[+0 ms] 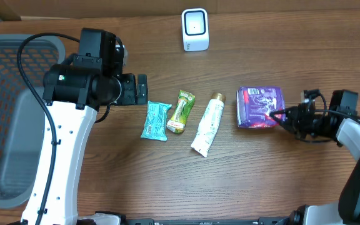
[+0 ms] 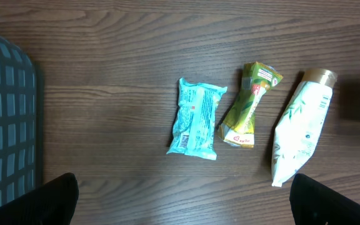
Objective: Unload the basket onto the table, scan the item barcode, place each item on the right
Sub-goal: 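Lift the purple snack pack and turn it with the right gripper, then carry the purple snack pack up toward the white barcode scanner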
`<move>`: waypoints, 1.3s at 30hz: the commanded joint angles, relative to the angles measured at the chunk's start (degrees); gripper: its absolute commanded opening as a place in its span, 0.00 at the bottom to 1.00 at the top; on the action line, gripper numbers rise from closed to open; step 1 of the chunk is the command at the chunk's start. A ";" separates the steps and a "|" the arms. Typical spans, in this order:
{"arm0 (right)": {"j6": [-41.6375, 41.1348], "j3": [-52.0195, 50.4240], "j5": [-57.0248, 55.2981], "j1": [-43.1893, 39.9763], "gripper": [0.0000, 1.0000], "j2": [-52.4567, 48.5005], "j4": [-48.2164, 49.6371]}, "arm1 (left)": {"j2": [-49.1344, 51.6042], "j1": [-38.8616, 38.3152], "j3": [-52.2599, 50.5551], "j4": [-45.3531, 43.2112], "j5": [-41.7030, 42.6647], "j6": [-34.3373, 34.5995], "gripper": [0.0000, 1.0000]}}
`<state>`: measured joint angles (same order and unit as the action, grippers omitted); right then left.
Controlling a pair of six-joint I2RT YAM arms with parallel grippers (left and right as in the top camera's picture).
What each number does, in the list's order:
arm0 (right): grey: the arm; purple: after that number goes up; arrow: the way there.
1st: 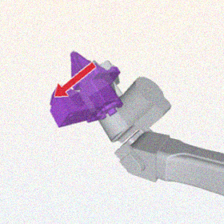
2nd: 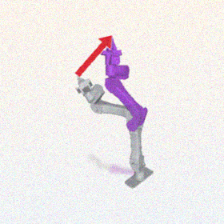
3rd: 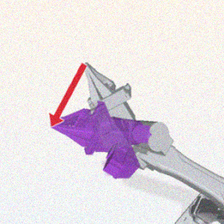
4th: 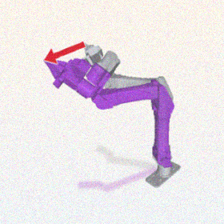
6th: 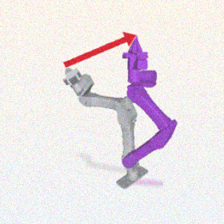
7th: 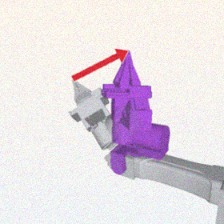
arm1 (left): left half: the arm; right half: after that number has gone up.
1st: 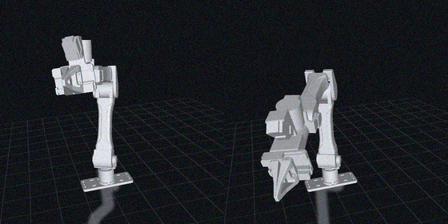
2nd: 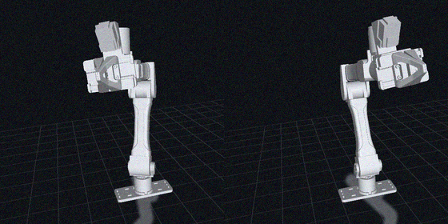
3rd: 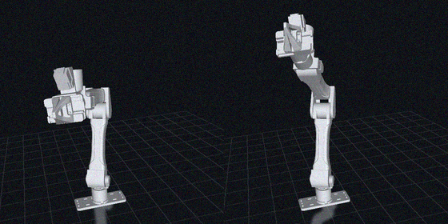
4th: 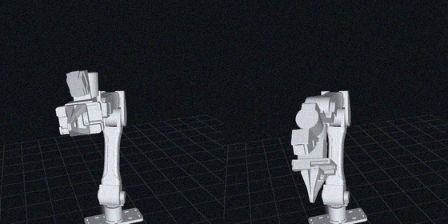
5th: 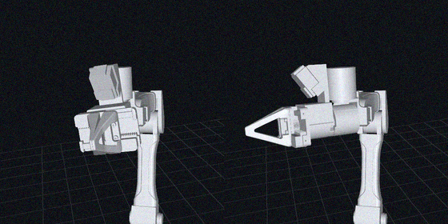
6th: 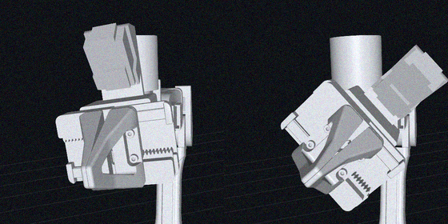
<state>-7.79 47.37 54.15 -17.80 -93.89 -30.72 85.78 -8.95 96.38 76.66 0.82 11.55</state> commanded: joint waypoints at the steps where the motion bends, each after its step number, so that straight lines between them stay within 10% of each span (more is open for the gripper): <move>1: -1.03 5.31 1.01 3.45 0.04 5.88 -1.57 | 0.44 -0.07 0.15 -0.22 0.24 -0.85 1.00; 25: -6.86 16.87 -20.85 22.27 0.04 24.39 -7.34 | 0.44 -0.07 0.15 -0.22 0.24 -0.85 0.99; 39: -13.77 43.45 -64.41 35.67 0.04 9.22 -12.61 | 0.44 -0.07 0.15 -0.22 0.24 -0.85 0.99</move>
<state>-21.37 83.29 3.07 14.74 -80.82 -43.40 85.78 -8.95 96.38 76.66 0.84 11.55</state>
